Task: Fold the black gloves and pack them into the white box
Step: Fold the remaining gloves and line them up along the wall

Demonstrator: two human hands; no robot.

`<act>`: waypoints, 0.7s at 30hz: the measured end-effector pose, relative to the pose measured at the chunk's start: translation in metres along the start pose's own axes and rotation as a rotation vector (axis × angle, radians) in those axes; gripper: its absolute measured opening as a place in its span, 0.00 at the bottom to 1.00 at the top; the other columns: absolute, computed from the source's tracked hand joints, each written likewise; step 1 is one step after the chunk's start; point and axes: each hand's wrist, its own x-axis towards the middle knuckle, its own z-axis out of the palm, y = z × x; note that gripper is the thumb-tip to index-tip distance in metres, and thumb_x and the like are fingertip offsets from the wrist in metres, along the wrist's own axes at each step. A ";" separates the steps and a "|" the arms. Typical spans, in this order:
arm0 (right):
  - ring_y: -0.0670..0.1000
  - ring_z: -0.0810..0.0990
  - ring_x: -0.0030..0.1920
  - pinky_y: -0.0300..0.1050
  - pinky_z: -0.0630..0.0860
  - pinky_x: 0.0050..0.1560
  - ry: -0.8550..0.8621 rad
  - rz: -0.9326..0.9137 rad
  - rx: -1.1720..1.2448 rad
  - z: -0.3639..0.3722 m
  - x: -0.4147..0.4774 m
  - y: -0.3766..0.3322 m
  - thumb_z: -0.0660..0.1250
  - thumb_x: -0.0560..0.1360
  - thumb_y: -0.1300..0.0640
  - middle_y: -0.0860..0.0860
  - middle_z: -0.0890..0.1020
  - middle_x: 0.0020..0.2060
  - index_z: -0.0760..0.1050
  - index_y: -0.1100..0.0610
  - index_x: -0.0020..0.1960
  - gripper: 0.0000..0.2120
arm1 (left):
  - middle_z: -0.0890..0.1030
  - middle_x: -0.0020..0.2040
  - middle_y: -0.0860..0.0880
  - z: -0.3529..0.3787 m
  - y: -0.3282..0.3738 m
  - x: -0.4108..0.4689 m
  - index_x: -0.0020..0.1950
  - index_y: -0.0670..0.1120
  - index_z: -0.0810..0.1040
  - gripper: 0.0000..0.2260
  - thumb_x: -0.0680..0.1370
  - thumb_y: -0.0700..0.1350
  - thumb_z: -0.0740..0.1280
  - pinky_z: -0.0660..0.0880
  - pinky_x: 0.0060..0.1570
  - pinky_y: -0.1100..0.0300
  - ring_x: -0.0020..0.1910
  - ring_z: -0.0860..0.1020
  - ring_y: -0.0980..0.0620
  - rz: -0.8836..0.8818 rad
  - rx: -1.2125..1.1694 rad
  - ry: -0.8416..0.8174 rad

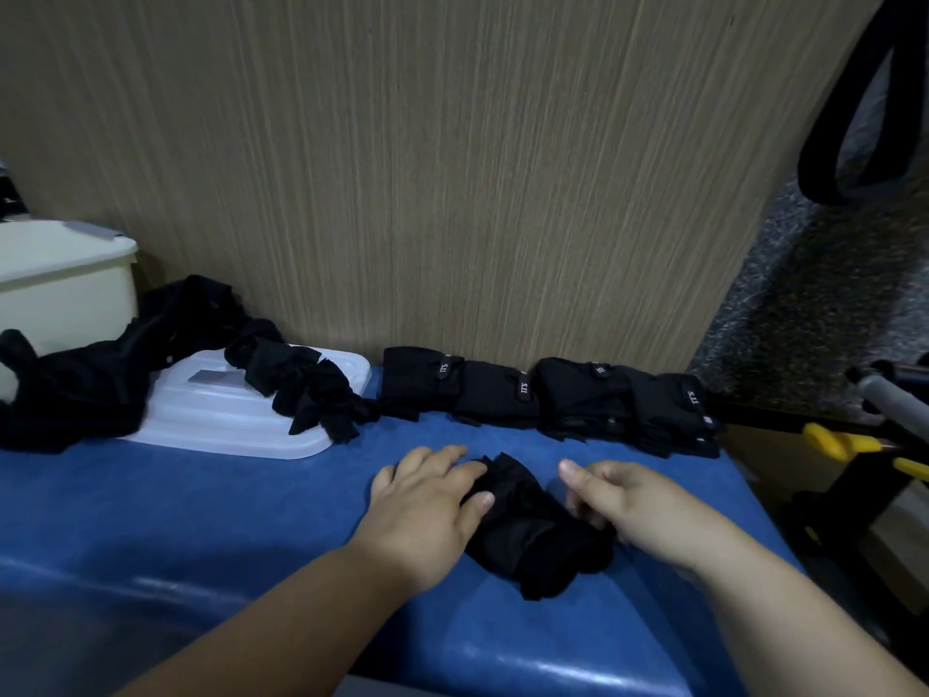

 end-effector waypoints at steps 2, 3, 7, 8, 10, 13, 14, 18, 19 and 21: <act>0.45 0.73 0.33 0.40 0.69 0.37 0.113 -0.006 -0.080 0.011 0.003 0.000 0.68 0.67 0.34 0.44 0.76 0.32 0.74 0.54 0.42 0.22 | 0.59 0.74 0.61 -0.002 0.005 0.000 0.73 0.59 0.63 0.18 0.82 0.54 0.54 0.48 0.73 0.56 0.73 0.52 0.58 0.060 -0.056 0.063; 0.44 0.74 0.35 0.39 0.69 0.36 0.122 -0.006 -0.123 0.016 0.003 0.000 0.72 0.67 0.37 0.44 0.76 0.34 0.72 0.52 0.44 0.20 | 0.63 0.72 0.61 -0.003 0.007 -0.001 0.72 0.58 0.65 0.17 0.82 0.51 0.56 0.52 0.73 0.57 0.71 0.56 0.59 0.101 -0.092 0.096; 0.42 0.74 0.35 0.38 0.70 0.37 0.076 -0.012 -0.222 0.025 0.004 0.000 0.75 0.66 0.44 0.44 0.76 0.35 0.70 0.46 0.47 0.17 | 0.73 0.65 0.57 -0.005 0.015 -0.004 0.70 0.57 0.66 0.17 0.81 0.51 0.59 0.65 0.64 0.61 0.66 0.66 0.58 0.138 -0.175 0.001; 0.42 0.74 0.34 0.38 0.69 0.36 0.070 -0.011 -0.234 0.024 0.004 -0.001 0.75 0.67 0.45 0.44 0.76 0.34 0.71 0.46 0.46 0.15 | 0.72 0.66 0.56 -0.004 0.015 -0.005 0.71 0.57 0.64 0.19 0.81 0.54 0.59 0.65 0.64 0.62 0.67 0.66 0.57 0.140 -0.149 -0.034; 0.41 0.74 0.32 0.36 0.68 0.33 0.057 -0.002 -0.245 0.023 0.005 0.000 0.75 0.67 0.46 0.44 0.76 0.33 0.72 0.46 0.44 0.13 | 0.68 0.70 0.55 -0.002 0.013 -0.006 0.74 0.57 0.61 0.24 0.79 0.59 0.59 0.62 0.66 0.62 0.70 0.63 0.56 0.151 -0.073 -0.083; 0.42 0.75 0.31 0.35 0.69 0.32 0.025 0.034 -0.242 0.018 0.005 0.001 0.75 0.68 0.46 0.45 0.77 0.32 0.73 0.47 0.44 0.12 | 0.63 0.75 0.55 0.000 0.009 -0.005 0.76 0.56 0.56 0.30 0.77 0.64 0.59 0.53 0.73 0.61 0.75 0.57 0.57 0.178 0.021 -0.110; 0.42 0.75 0.32 0.36 0.69 0.32 0.019 0.045 -0.240 0.017 0.004 0.002 0.75 0.67 0.45 0.45 0.78 0.33 0.73 0.47 0.44 0.13 | 0.61 0.76 0.55 0.001 0.008 -0.004 0.76 0.56 0.56 0.30 0.77 0.64 0.58 0.49 0.74 0.61 0.76 0.54 0.58 0.194 0.045 -0.114; 0.43 0.74 0.29 0.36 0.68 0.31 0.007 0.050 -0.210 0.014 0.005 0.004 0.75 0.68 0.46 0.46 0.77 0.31 0.72 0.48 0.45 0.14 | 0.60 0.76 0.57 0.001 0.006 -0.001 0.76 0.57 0.56 0.29 0.77 0.63 0.59 0.41 0.75 0.59 0.76 0.49 0.60 0.263 0.061 -0.082; 0.42 0.73 0.27 0.35 0.67 0.30 0.007 0.042 -0.205 0.014 0.005 0.004 0.74 0.69 0.46 0.46 0.76 0.30 0.72 0.49 0.45 0.13 | 0.62 0.75 0.59 0.001 0.005 0.000 0.75 0.57 0.59 0.28 0.77 0.62 0.60 0.43 0.75 0.59 0.76 0.50 0.60 0.274 0.048 -0.040; 0.40 0.71 0.20 0.33 0.66 0.23 0.005 0.041 -0.157 0.014 0.003 0.002 0.73 0.71 0.49 0.47 0.76 0.30 0.70 0.51 0.48 0.13 | 0.69 0.69 0.61 0.000 0.006 0.002 0.71 0.56 0.68 0.23 0.76 0.56 0.65 0.55 0.73 0.57 0.71 0.58 0.60 0.287 0.009 0.099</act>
